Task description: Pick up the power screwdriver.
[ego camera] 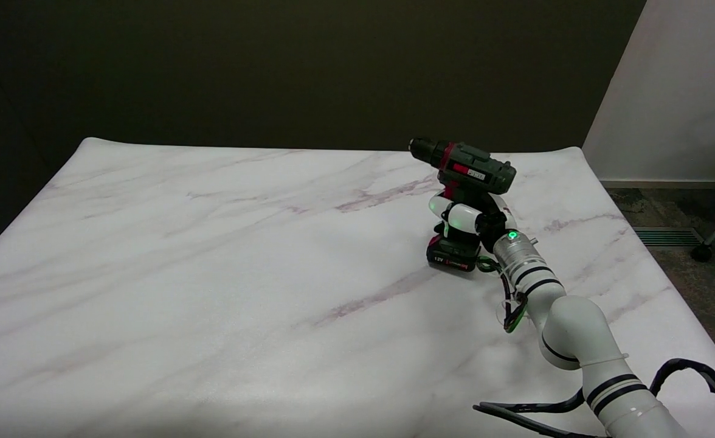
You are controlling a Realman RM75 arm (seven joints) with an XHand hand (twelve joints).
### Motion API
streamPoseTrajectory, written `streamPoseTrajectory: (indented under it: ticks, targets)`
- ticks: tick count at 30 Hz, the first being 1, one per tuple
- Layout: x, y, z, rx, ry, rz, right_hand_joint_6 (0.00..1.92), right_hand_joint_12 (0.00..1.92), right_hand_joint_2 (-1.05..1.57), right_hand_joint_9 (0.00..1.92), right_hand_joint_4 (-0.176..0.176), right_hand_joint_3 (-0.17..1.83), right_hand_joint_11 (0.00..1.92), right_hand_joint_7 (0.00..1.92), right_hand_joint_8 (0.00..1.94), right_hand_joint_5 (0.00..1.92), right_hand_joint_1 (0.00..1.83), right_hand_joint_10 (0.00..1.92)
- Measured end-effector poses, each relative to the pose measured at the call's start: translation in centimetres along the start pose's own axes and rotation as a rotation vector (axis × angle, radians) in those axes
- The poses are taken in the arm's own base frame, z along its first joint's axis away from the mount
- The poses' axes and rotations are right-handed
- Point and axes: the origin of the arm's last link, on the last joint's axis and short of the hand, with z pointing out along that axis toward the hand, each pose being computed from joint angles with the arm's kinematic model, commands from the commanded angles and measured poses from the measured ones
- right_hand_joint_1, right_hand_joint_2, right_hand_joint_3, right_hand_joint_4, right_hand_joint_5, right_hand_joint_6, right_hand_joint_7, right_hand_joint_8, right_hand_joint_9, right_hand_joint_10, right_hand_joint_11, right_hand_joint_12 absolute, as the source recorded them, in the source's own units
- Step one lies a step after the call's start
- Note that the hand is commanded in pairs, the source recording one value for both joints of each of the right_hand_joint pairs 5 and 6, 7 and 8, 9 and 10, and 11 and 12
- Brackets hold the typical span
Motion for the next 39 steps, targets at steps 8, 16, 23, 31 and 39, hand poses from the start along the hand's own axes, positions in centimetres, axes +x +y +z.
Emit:
streamPoseTrajectory:
  ticks: [8, 16, 23, 31, 39]
  targets:
    - [0.17, 0.02, 0.03, -0.001, 0.01, -0.001, 1.11, 1.92, 1.57, 1.92, -0.001, 0.36, 1.92, 1.92, 1.92, 1.11, 1.19, 1.92]
    - [0.26, 0.05, 0.07, -0.002, 0.015, -0.001, 0.77, 1.92, 1.57, 1.92, 0.093, 0.38, 1.92, 1.92, 1.92, 0.77, 1.19, 1.92]
    - [0.36, 0.08, 0.11, -0.004, 0.02, 0.0, 0.38, 1.92, 1.57, 1.92, 0.115, 0.39, 1.92, 1.92, 1.92, 0.38, 1.19, 1.92]
    - [0.53, 0.08, 0.15, -0.004, 0.026, 0.008, 1.07, 1.92, 1.57, 1.92, 0.006, 0.33, 1.92, 1.92, 1.92, 1.07, 1.18, 1.92]
    - [0.81, -0.04, 0.21, -0.002, 0.036, 0.014, 1.13, 1.92, 1.57, 1.92, 0.004, 0.3, 1.92, 1.92, 1.92, 1.13, 1.17, 1.92]
